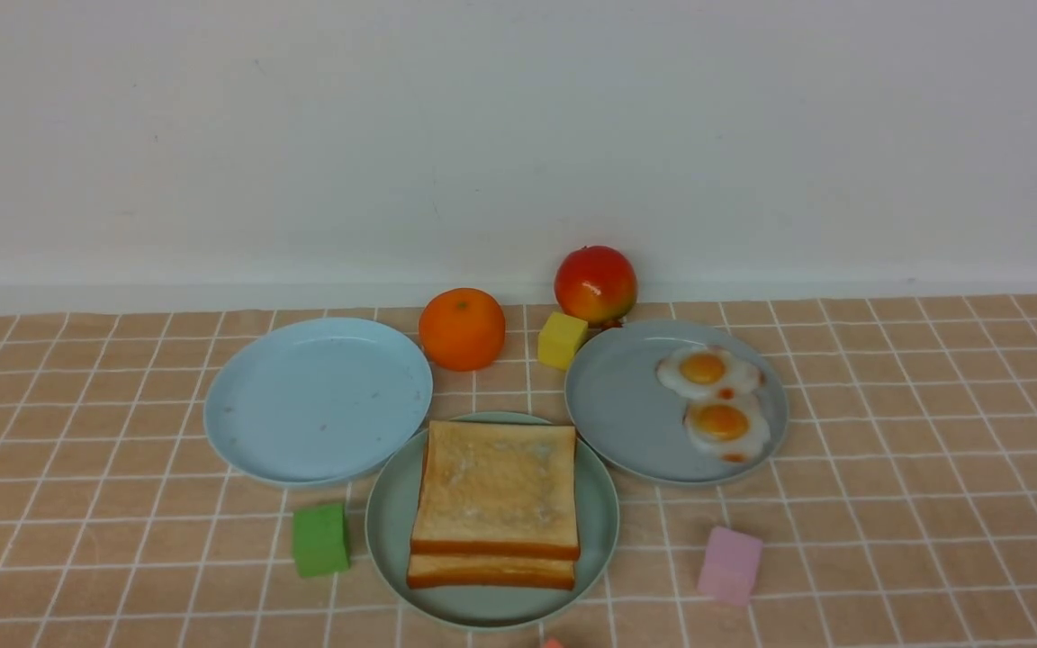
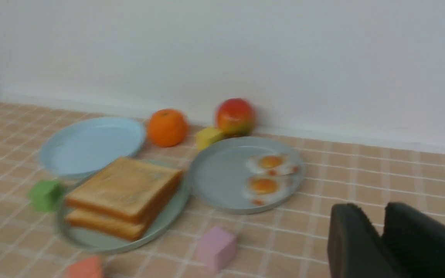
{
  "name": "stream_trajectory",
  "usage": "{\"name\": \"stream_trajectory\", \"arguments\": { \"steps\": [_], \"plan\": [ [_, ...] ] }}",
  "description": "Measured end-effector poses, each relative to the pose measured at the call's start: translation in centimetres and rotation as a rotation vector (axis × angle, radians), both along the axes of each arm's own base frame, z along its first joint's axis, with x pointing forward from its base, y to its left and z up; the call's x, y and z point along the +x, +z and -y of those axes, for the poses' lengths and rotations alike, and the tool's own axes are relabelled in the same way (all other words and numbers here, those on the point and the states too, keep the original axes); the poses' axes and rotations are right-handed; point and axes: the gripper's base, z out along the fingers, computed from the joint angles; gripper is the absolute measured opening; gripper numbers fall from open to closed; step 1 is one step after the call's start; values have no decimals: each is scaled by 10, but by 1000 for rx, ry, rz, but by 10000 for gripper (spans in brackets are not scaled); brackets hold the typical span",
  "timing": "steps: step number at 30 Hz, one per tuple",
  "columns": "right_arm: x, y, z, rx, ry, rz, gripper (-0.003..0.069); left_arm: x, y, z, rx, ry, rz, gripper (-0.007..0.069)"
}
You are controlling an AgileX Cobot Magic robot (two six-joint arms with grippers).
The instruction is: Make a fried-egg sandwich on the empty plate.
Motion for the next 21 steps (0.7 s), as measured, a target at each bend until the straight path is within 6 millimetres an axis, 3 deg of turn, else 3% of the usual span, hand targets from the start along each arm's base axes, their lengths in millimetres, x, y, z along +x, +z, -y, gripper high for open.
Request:
{"name": "stream_trajectory", "arguments": {
  "steps": [5,14,17,21],
  "plan": [
    [5,-11,1,-13,-144,-36,159,0,0,0,1,0,1,20],
    [33,-83,0,-59,-221,-138,169,0,0,0,1,0,1,21],
    [39,-117,-1,-77,-217,-201,171,0,0,0,1,0,1,26],
    [41,-120,-2,-69,-214,-173,179,0,0,0,1,0,1,29]
  ]
}}
